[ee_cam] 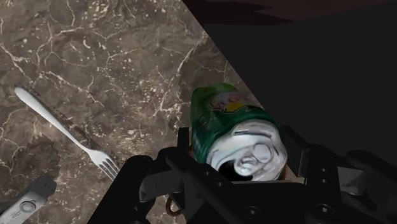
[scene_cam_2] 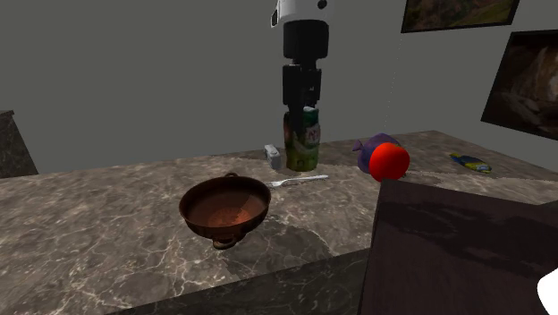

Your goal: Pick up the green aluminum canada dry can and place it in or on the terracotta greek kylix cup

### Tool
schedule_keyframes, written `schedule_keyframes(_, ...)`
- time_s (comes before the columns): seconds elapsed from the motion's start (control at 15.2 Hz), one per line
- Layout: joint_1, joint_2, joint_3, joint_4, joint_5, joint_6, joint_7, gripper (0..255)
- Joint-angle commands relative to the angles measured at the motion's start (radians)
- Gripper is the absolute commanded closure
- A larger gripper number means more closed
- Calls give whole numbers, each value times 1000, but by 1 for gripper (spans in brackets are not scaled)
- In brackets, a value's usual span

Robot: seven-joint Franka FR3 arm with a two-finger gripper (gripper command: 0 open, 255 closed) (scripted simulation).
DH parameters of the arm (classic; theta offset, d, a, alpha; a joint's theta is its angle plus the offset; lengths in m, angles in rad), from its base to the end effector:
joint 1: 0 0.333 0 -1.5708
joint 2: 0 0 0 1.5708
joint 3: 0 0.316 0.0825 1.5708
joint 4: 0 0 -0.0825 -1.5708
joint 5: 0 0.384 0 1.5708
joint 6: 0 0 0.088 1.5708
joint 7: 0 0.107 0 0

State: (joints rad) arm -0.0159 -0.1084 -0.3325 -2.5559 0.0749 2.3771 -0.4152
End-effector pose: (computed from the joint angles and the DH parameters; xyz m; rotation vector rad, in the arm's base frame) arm 0.4117 -0.1465 0.2983 -3.0332 -0.0211 0.0609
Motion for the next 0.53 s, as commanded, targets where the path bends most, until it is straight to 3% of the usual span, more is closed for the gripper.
schedule_keyframes(0.0,21,45,16,62,25,-17,18,255)
schedule_keyframes(0.46,73,216,69,322,89,-108,86,255)
